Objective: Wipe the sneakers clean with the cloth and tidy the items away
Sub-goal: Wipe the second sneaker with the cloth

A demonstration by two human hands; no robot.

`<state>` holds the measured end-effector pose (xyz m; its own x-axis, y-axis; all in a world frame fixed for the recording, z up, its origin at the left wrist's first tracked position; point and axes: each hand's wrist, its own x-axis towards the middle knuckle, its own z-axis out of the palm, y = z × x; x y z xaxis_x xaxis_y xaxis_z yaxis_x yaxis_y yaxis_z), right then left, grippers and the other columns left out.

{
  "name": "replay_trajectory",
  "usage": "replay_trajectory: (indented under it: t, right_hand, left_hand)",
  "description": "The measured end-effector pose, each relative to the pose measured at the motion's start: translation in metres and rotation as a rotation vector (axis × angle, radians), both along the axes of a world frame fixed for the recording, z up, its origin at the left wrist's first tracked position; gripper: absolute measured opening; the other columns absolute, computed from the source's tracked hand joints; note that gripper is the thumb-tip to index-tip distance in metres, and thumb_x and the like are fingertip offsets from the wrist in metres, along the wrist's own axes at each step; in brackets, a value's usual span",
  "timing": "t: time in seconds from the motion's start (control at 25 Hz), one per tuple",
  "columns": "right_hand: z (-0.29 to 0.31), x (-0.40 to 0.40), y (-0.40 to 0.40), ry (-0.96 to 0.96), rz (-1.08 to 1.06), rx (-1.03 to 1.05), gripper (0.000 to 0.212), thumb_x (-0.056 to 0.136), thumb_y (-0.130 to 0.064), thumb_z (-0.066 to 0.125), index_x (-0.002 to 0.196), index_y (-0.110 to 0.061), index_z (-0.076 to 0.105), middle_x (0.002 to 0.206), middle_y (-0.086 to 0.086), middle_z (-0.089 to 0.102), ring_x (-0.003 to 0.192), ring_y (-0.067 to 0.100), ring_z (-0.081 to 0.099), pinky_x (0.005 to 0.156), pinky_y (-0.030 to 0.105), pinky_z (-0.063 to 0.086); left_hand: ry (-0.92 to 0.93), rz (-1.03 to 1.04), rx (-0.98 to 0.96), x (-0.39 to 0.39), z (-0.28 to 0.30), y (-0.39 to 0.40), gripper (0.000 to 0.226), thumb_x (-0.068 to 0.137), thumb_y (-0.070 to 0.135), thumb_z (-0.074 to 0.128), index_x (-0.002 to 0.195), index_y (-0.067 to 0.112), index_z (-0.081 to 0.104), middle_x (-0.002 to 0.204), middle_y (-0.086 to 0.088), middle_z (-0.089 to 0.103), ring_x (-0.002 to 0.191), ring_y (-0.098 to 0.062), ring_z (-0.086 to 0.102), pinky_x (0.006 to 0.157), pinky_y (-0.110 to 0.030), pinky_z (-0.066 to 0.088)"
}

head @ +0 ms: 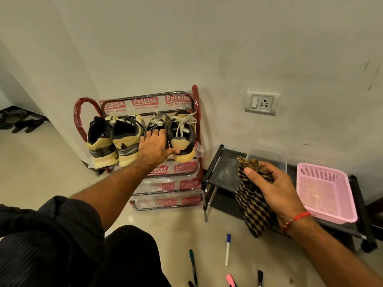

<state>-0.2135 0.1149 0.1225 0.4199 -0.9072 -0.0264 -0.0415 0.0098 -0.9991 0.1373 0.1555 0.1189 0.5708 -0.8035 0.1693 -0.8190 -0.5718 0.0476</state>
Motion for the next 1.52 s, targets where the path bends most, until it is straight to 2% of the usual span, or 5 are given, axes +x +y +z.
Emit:
replay_trajectory:
  t: [0.28,0.52,1.0,1.24,1.52]
  right_hand:
    - [-0.006,-0.001,0.003,0.014,0.019,-0.009,0.023,0.086,-0.034,0.07,0.108,-0.032,0.068,0.1,-0.003,0.073,0.095,0.018,0.07,0.085,0.041,0.058]
    - [-0.002,-0.007,0.0,0.002,0.013,-0.014,0.023,0.084,-0.037,0.07,0.107,-0.035,0.066,0.103,-0.005,0.073,0.098,0.016,0.069,0.084,0.037,0.057]
    - [0.028,-0.027,0.018,-0.321,-0.006,0.247,0.028,0.091,-0.032,0.063,0.115,-0.018,0.07,0.108,0.007,0.074,0.102,0.026,0.07,0.091,0.042,0.054]
    - [0.037,-0.054,0.018,-0.253,-0.101,0.089,0.024,0.095,-0.028,0.061,0.114,-0.015,0.069,0.097,-0.003,0.075,0.09,0.005,0.071,0.069,0.015,0.054]
    - [0.003,-0.092,0.008,-0.303,-0.074,0.398,0.052,0.076,-0.011,0.06,0.128,-0.013,0.06,0.127,0.018,0.063,0.107,0.03,0.064,0.082,0.039,0.055]
  left_hand:
    - [0.339,0.095,0.137,0.025,0.036,-0.004,0.046,0.097,0.044,0.063,0.122,0.005,0.065,0.109,-0.012,0.066,0.1,-0.028,0.064,0.086,-0.039,0.057]
    - [0.607,0.127,-0.333,0.027,0.078,0.004,0.027,0.098,0.025,0.064,0.118,0.008,0.067,0.104,-0.01,0.068,0.081,-0.015,0.063,0.061,-0.024,0.05]
    - [0.753,-0.109,-0.577,-0.086,0.222,0.13,0.034,0.093,0.045,0.064,0.104,0.013,0.067,0.103,-0.006,0.07,0.09,-0.022,0.069,0.072,-0.034,0.056]
    - [1.02,-0.192,-0.337,-0.179,0.126,0.12,0.026,0.093,0.039,0.068,0.093,0.014,0.064,0.093,0.0,0.071,0.073,-0.016,0.069,0.058,-0.026,0.053]
    - [1.359,-0.242,-0.19,-0.215,0.011,0.084,0.02,0.103,0.039,0.053,0.105,0.024,0.065,0.101,-0.003,0.068,0.09,-0.022,0.06,0.077,-0.042,0.05]
